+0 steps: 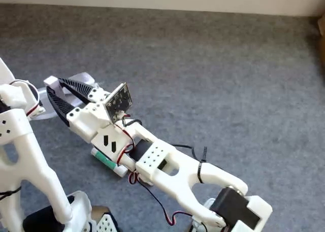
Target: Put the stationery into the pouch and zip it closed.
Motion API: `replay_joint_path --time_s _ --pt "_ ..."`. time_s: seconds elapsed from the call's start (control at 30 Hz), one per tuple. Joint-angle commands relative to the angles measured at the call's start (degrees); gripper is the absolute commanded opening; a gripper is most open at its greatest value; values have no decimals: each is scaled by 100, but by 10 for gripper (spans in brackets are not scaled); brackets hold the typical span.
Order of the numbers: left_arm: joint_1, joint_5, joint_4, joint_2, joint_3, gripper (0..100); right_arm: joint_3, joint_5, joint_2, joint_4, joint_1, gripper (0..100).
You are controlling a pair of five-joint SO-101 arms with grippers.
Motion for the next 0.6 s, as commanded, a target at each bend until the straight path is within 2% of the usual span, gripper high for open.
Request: replay_joint_path --time_s 0.0,0.27,0.47,0.57 --pt "48 79 -123 13 13 7 -75 88 4 -154 101 9" --pt "40 79 -123 13 66 7 -75 88 145 -154 119 17" --pt "40 79 -123 13 66 7 -40 88 101 -127 119 178" --pt "40 79 -123 13 66 7 -40 88 92 -127 119 186"
